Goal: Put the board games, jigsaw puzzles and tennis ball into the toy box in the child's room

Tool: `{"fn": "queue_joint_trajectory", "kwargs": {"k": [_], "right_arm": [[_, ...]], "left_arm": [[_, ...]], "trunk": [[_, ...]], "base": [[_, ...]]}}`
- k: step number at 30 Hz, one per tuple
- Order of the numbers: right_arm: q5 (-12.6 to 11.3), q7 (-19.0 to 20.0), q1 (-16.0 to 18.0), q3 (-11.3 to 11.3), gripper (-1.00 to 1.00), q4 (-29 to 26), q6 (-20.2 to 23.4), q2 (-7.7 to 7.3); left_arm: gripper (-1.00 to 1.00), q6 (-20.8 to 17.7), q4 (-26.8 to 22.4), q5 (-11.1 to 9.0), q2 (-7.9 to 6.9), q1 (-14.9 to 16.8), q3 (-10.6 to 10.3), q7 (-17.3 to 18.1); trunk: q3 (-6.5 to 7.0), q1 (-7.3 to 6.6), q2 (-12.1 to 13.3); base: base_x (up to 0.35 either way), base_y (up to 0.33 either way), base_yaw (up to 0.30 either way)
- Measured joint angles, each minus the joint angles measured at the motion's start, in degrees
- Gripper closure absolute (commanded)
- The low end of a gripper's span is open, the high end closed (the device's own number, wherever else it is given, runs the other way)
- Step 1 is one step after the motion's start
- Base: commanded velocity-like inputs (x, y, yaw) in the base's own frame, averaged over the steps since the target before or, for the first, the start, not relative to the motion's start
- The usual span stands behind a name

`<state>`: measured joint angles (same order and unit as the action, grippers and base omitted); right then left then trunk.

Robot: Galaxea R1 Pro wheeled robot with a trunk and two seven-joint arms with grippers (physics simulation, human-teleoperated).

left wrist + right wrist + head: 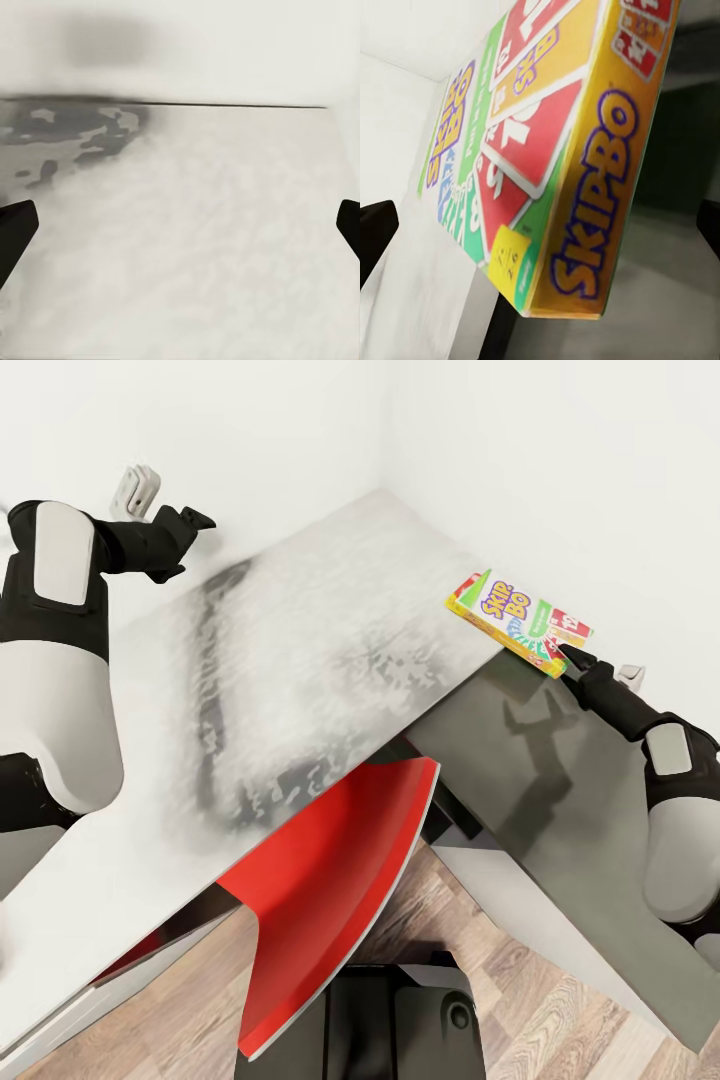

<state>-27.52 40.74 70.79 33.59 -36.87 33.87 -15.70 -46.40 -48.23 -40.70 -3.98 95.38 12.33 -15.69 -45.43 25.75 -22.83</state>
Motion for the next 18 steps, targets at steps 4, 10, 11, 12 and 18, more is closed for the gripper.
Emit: {"fn": "queue_joint_trajectory", "kwargs": {"k": [4, 10, 11, 12, 18], "right_arm": [[0.0, 0.0, 0.0, 0.0, -1.00, 0.0, 0.0, 0.00], [0.0, -0.1, 0.0, 0.0, -1.00, 0.0, 0.0, -0.03], [0.0, -0.1, 0.0, 0.0, -1.00, 0.0, 0.0, -0.03], [0.0, -0.1, 0.0, 0.0, -1.00, 0.1, 0.0, -0.03], [0.0, -0.7, 0.1, 0.0, -1.00, 0.2, 0.0, 0.01]], "left_arm": [[-1.00, 0.0, -0.2, 0.0, 0.01, -0.3, 0.0, 0.0], [-1.00, 0.0, -0.4, 0.0, 0.01, -0.5, 0.0, 0.0], [-1.00, 0.0, -0.4, 0.0, 0.01, -0.5, 0.0, 0.0], [-1.00, 0.1, -0.4, 0.0, 0.01, -0.6, 0.0, 0.0], [-1.00, 0.1, -0.5, 0.0, 0.02, -0.7, 0.0, 0.0]], "trunk": [[0.00, 0.00, 0.0], [0.00, 0.00, 0.0], [0.00, 0.00, 0.0], [0.00, 0.00, 0.0], [0.00, 0.00, 0.0]], "base": [[0.000, 0.000, 0.000], [0.000, 0.000, 0.000], [0.000, 0.000, 0.000], [0.000, 0.000, 0.000], [0.000, 0.000, 0.000]]}}
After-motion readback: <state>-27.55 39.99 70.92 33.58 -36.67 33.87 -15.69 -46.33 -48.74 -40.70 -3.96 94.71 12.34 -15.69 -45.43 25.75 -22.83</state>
